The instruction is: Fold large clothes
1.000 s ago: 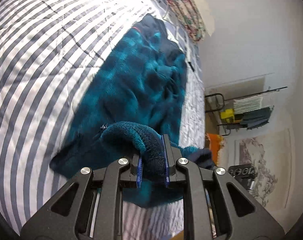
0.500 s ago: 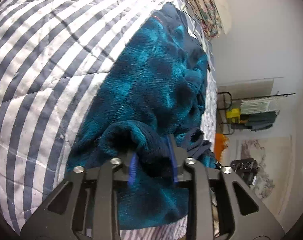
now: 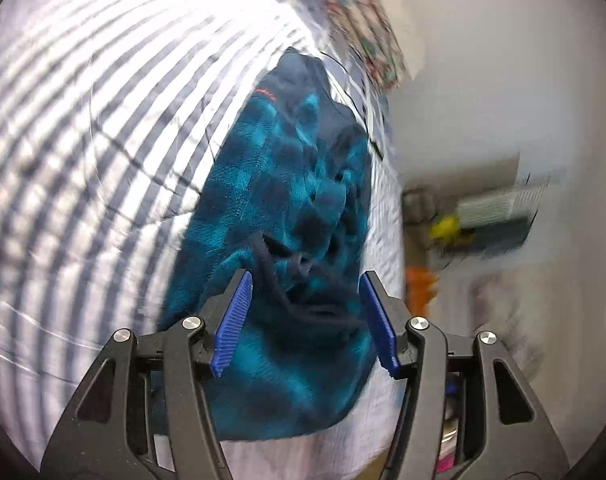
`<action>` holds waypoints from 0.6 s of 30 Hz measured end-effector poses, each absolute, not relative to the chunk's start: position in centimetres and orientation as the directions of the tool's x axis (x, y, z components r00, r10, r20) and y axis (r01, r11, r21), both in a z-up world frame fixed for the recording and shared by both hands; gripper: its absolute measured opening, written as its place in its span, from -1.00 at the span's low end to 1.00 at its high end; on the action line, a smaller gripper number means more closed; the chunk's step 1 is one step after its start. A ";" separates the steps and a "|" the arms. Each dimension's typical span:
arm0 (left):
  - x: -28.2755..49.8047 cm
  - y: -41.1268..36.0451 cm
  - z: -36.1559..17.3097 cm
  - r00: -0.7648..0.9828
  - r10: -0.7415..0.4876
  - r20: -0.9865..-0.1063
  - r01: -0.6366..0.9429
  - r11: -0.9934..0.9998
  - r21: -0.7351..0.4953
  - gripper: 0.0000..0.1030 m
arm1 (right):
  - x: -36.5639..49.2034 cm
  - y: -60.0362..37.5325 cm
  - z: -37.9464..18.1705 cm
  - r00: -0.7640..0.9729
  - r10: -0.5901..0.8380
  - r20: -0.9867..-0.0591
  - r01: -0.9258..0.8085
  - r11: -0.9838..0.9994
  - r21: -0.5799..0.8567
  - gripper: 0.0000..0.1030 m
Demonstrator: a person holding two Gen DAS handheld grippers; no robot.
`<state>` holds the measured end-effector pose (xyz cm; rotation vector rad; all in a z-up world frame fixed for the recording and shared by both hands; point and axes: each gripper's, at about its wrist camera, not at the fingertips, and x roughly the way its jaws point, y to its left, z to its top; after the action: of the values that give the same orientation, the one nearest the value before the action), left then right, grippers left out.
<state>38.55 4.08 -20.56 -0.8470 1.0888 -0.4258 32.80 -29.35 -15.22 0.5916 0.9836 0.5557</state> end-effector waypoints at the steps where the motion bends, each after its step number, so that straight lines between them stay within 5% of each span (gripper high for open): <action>1: 38.0 3.4 -20.0 0.410 -0.656 -0.634 -0.024 0.687 -0.727 0.10 | 32.1 -28.2 -15.1 0.421 0.669 -0.612 -0.208 0.729 0.653 -0.26; 4: 36.6 2.3 -20.0 0.406 -0.564 -0.719 0.100 0.809 -0.579 0.10 | 31.0 -26.3 -15.6 0.385 0.643 -0.662 -0.267 0.764 0.587 -0.26; 13: 37.6 1.2 -22.7 0.402 -0.503 -0.765 0.122 0.857 -0.500 0.10 | 31.6 -21.5 -16.5 0.326 0.682 -0.655 -0.382 0.728 0.569 -0.27; 18: 39.3 -0.1 -24.1 0.436 -0.391 -0.811 0.080 0.914 -0.398 0.10 | 33.8 -19.3 -18.9 0.367 0.505 -0.782 -0.343 0.854 0.391 -0.33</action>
<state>39.25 -0.10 -24.07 -0.3219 1.0846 -0.2989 33.76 -19.34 -18.91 0.1725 1.0645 0.5479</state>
